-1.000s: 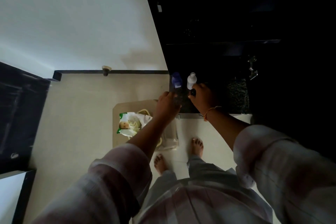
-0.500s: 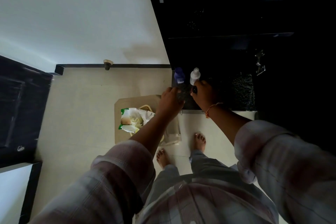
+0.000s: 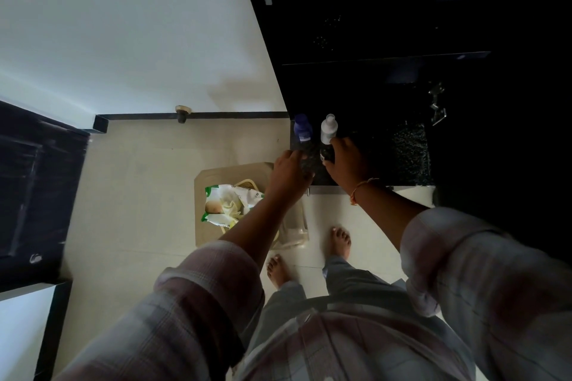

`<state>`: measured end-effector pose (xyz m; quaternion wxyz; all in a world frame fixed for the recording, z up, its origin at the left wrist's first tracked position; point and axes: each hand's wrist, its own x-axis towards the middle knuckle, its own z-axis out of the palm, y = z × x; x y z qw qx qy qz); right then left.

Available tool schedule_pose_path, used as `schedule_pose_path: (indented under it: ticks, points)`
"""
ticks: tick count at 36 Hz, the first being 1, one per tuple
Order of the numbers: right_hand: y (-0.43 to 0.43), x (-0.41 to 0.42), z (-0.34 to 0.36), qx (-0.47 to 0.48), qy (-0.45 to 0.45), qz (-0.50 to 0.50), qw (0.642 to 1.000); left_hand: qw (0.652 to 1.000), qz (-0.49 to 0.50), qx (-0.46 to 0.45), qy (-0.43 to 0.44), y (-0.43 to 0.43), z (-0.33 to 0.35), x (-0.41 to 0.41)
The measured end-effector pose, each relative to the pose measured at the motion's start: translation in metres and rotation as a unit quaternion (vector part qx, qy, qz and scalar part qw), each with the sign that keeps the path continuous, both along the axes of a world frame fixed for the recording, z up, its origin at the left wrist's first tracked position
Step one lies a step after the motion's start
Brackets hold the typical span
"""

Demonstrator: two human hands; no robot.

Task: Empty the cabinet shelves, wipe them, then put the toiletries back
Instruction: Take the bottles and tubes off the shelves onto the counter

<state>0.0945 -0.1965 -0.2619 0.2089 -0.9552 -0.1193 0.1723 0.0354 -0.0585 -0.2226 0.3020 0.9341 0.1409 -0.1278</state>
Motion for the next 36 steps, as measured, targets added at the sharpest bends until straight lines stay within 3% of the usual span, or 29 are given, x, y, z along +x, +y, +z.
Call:
schedule_pose_path:
  ticks: [11, 18, 26, 36]
  points:
    - [-0.022, -0.015, 0.041, -0.002, -0.1, 0.003, 0.995, 0.995, -0.041, 0.052, -0.068, 0.001, 0.034, -0.001]
    - [-0.027, -0.009, 0.102, 0.017, -0.2, -0.004, 0.98, 0.977, -0.096, 0.1, -0.164, 0.002, 0.083, 0.017]
    - [-0.03, 0.009, 0.196, 0.034, -0.357, -0.053, 0.932, 0.893, -0.182, 0.196, -0.361, 0.003, 0.163, 0.044]
    - [-0.033, 0.039, 0.316, 0.097, -0.509, -0.095, 0.85, 0.809, -0.178, 0.211, -0.519, 0.004, 0.265, 0.085]
